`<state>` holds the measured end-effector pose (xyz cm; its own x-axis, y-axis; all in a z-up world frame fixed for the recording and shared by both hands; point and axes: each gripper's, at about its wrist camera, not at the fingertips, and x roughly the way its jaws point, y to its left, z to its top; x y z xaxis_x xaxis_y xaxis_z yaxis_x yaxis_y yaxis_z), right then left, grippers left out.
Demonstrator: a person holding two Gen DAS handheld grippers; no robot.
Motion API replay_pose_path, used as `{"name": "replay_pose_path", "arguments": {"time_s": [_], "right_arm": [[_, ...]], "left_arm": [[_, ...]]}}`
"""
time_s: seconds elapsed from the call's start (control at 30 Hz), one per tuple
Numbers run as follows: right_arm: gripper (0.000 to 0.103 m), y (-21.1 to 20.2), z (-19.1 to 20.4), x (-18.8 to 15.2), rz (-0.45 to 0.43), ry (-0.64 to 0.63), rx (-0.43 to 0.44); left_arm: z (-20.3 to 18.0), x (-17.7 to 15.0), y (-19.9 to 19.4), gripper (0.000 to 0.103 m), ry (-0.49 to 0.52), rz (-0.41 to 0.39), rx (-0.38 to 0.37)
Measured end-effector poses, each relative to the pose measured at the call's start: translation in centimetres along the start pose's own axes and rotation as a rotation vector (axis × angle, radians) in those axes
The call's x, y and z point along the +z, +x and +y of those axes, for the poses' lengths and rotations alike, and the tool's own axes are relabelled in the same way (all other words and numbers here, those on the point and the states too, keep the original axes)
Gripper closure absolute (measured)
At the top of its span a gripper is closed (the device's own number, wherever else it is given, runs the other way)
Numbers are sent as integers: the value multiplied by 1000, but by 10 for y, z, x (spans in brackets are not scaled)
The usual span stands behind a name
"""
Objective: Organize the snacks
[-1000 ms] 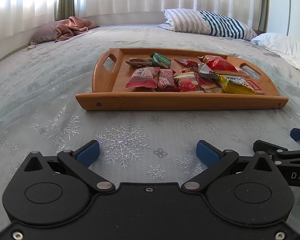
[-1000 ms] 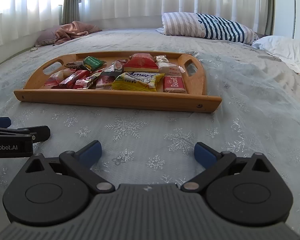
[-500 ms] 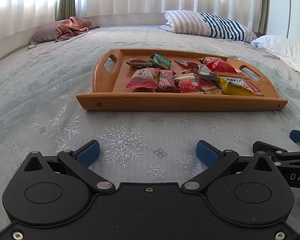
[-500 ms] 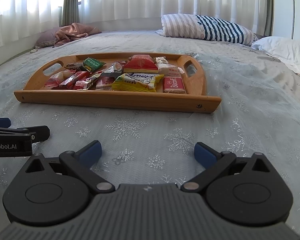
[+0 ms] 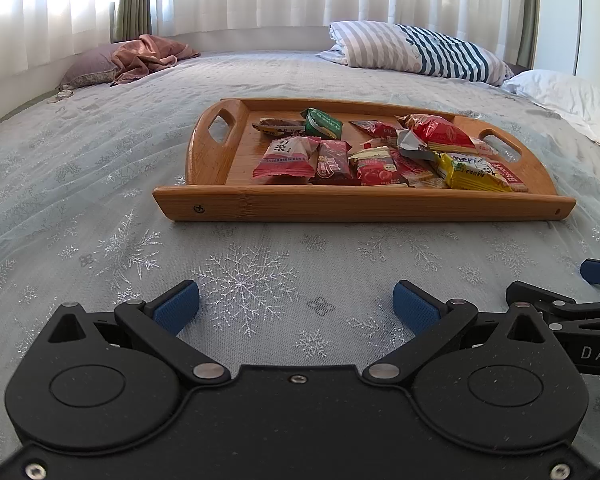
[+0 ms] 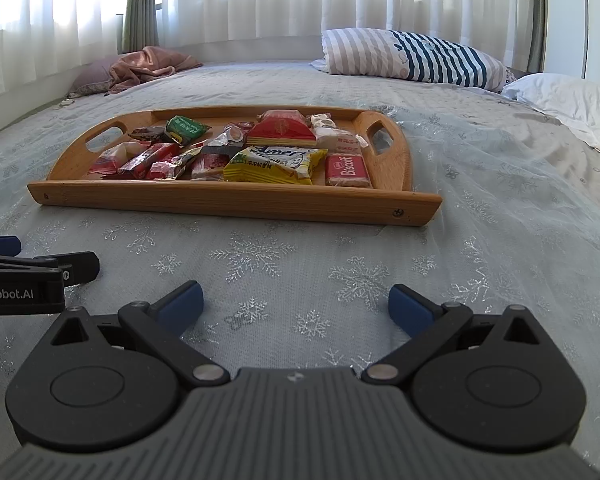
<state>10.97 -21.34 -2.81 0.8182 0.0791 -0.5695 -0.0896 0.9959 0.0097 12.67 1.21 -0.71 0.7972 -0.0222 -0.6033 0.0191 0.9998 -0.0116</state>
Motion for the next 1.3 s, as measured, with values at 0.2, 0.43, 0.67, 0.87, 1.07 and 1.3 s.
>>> {"name": "replay_pose_path", "arguments": {"time_s": [0.2, 0.43, 0.67, 0.87, 1.07, 1.3], "right_arm": [[0, 0, 0, 0, 0, 0, 0], [0, 0, 0, 0, 0, 1, 0], [0, 0, 0, 0, -1, 0, 0], [0, 0, 0, 0, -1, 1, 0], [0, 0, 0, -1, -1, 1, 0], [0, 0, 0, -1, -1, 1, 0]], "left_arm": [[0, 0, 0, 0, 0, -1, 0], [0, 0, 0, 0, 1, -1, 1], [-2, 1, 0, 0, 11, 2, 10], [-2, 1, 0, 0, 12, 1, 11], [-2, 1, 0, 0, 12, 6, 11], [-4, 0, 1, 0, 18, 7, 17]]}}
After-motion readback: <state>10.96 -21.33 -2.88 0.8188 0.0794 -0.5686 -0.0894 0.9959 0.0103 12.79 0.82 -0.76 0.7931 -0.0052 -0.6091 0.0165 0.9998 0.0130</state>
